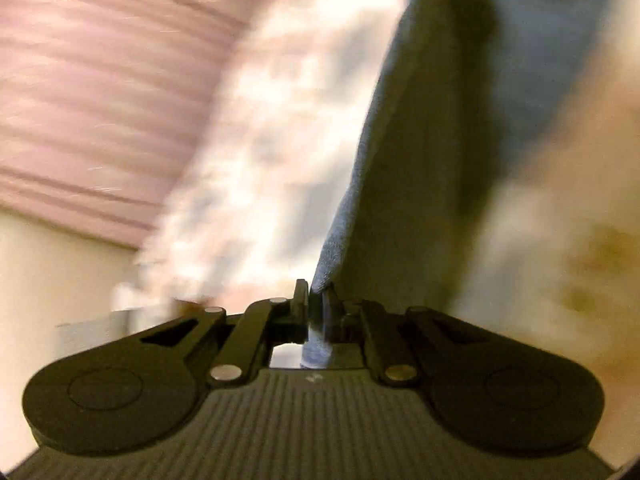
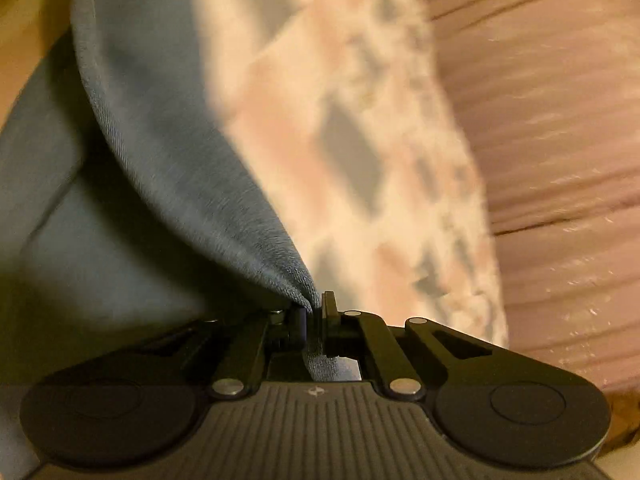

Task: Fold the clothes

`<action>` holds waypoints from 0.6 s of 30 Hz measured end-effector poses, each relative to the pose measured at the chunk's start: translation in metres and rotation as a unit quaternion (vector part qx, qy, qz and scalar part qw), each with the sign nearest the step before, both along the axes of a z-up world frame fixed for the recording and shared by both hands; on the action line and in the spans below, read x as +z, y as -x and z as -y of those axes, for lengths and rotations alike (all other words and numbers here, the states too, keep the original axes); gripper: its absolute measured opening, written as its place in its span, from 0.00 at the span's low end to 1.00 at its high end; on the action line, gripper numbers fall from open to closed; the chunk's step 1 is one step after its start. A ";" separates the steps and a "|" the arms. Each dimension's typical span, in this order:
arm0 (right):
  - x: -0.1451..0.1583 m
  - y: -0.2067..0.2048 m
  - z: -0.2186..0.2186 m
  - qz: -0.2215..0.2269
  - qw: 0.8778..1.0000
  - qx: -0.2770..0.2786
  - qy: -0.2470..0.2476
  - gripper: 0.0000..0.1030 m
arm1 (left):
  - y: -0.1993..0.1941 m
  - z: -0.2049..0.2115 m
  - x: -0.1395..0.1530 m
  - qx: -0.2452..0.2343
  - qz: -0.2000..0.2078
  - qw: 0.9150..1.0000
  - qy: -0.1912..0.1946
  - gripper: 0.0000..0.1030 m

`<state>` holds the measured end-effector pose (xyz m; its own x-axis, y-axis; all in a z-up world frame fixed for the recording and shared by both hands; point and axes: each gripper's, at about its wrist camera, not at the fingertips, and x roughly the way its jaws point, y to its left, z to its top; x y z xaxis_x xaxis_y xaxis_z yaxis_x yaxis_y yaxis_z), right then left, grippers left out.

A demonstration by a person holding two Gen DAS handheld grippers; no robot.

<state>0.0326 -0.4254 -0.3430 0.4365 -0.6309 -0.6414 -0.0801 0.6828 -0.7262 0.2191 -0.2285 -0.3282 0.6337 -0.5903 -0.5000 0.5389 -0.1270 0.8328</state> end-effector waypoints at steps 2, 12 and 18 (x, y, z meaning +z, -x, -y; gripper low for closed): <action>0.023 -0.030 0.029 0.047 0.998 -0.043 -0.015 0.03 | -0.039 0.044 0.017 0.016 0.029 0.998 0.046 0.06; 0.059 -0.088 0.133 0.160 0.926 -0.302 -0.162 0.81 | -0.100 0.066 0.020 0.086 -0.103 0.991 0.014 0.35; 0.044 0.037 0.068 0.181 0.822 -0.390 -0.373 0.65 | -0.073 -0.014 -0.005 0.171 -0.278 0.944 -0.046 0.35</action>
